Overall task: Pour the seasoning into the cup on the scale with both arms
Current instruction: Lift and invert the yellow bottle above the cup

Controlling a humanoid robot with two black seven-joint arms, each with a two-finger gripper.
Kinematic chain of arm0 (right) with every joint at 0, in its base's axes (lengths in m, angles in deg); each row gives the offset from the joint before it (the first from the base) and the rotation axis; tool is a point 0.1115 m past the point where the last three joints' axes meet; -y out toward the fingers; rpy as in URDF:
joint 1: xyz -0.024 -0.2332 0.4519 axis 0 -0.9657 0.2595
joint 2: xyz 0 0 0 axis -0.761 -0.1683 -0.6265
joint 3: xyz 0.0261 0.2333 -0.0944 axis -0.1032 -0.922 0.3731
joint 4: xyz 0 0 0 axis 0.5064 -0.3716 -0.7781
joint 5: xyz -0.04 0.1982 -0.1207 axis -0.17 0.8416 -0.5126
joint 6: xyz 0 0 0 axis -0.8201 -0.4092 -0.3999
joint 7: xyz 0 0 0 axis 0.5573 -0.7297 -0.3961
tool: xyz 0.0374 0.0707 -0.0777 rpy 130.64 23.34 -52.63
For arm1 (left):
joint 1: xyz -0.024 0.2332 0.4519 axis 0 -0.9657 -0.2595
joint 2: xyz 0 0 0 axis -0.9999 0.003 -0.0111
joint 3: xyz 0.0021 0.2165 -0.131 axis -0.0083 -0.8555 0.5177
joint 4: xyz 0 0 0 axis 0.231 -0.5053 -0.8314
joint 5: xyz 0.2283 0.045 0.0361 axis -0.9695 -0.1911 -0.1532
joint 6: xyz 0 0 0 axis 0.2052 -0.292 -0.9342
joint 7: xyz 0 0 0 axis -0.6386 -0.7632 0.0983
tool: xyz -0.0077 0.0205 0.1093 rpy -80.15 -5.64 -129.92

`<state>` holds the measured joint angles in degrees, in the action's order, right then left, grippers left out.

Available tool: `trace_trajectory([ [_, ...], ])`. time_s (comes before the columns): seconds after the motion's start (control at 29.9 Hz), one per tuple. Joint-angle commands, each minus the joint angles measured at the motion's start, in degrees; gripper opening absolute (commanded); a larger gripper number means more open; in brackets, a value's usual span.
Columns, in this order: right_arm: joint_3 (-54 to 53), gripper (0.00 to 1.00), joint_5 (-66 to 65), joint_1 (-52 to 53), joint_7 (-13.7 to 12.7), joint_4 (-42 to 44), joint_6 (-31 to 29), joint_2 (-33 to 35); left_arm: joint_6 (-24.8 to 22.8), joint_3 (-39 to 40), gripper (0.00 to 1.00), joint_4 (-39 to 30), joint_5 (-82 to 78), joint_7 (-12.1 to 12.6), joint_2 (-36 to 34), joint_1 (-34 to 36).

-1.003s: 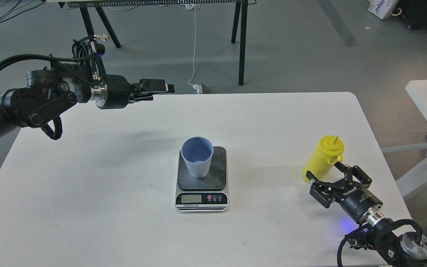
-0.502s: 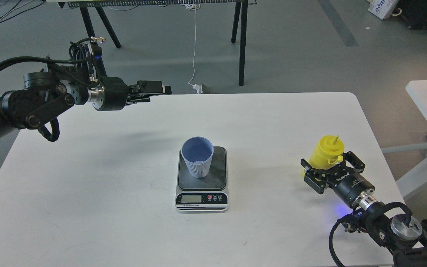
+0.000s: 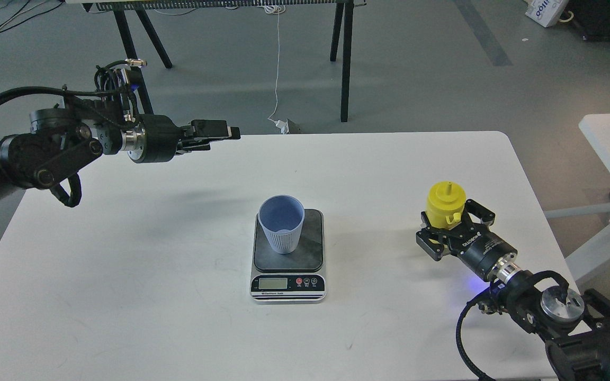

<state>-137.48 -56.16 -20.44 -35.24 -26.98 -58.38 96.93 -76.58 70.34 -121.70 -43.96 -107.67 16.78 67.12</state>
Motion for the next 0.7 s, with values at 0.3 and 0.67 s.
trace_trajectory([
  [0.3,0.8,0.08,-35.3,38.0,5.6,9.5,0.0,2.4,0.0,1.0,0.99,0.0,0.1,0.0,0.0,0.0],
  [0.67,19.8,0.08,-60.3,54.7,13.4,8.2,0.0,-4.1,0.0,1.6,0.99,0.1,2.8,0.0,-1.0,-2.5],
])
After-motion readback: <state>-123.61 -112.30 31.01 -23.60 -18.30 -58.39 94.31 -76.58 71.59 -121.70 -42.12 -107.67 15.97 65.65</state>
